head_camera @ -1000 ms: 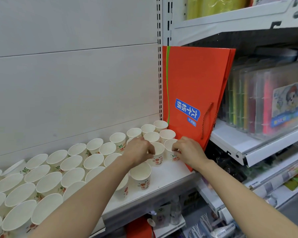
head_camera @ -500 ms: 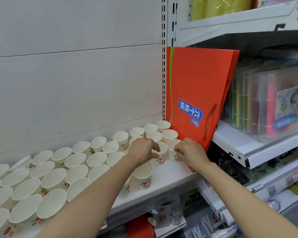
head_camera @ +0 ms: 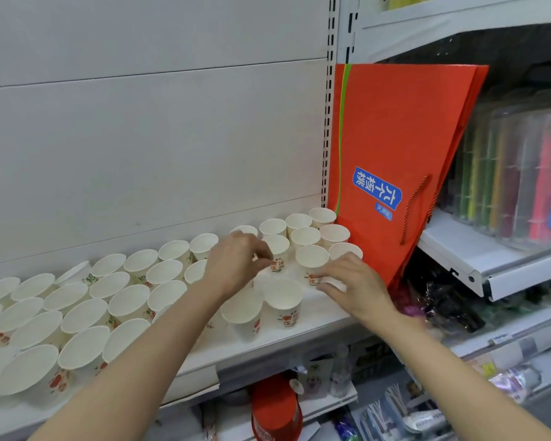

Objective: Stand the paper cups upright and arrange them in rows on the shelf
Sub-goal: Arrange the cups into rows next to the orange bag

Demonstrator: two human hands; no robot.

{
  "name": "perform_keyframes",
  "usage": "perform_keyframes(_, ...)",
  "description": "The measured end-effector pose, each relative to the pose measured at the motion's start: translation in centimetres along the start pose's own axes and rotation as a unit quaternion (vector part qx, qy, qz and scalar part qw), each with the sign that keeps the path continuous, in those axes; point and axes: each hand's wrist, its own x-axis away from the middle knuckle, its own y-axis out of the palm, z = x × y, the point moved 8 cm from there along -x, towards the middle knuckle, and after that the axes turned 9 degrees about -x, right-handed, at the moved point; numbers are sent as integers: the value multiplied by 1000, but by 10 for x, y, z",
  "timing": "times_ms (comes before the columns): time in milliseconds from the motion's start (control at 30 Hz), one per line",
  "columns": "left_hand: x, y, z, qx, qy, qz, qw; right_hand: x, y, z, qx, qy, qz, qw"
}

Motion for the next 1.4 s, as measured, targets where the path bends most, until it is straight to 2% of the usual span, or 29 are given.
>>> perform_keyframes(67, 24, -4, -5, 0, -6, -21, 1000, 8, 20, -20, -35, -26, -54, 998)
perform_keyframes(133, 40, 0, -4, 5, -11, -68, 998, 11, 34, -30, -21, -34, -88, 995)
perform_keyframes(333, 72, 18, -6, -123, -17, -155, 980, 8, 51, -33, 8, 30, -103, 994)
perform_keyframes(567, 76, 28, 13, -57, 15, -90, 994, 26, -11, -2, 51, 86, -15, 995)
perform_keyframes(733, 42, 39, 60, -20, 65, -72, 995, 28, -34, 18, 107, 96, -52, 988)
perform_keyframes(900, 24, 48, 87, -11, 80, -59, 995, 31, -49, 25, 143, 78, -66, 985)
perform_keyframes(1267, 23, 54, 103, -1, 79, -22, 997, 34, -43, 39, 152, 37, -90, 984)
perform_keyframes(1400, 32, 48, 90, 29, 71, -3, 997, 33, -45, 36, 131, 14, -57, 990)
